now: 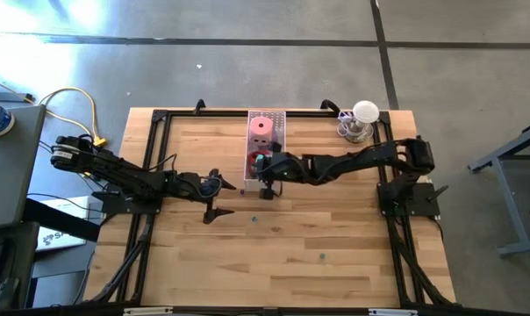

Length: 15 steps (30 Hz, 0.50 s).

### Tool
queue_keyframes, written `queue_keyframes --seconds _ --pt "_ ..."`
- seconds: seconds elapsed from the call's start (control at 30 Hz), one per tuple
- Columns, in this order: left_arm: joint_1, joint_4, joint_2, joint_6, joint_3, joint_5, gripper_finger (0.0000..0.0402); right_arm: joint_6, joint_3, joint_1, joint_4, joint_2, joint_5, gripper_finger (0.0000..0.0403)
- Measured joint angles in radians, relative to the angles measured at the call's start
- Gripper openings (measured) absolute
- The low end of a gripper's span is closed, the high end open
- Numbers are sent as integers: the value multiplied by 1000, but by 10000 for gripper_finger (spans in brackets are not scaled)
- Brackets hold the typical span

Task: Pick & Place Dice
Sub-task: Put the small green die into the bin

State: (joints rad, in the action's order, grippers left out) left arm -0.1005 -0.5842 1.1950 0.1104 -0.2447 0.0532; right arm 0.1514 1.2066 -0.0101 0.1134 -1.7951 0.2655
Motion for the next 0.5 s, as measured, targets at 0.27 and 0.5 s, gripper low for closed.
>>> queue_keyframes --seconds 0.27,0.5 --pt "0 0 0 2 0 0 400 -50 3 -30 0 -10 1 113" --pt "0 0 0 3 0 0 400 -46 2 -28 -2 -10 46 148"
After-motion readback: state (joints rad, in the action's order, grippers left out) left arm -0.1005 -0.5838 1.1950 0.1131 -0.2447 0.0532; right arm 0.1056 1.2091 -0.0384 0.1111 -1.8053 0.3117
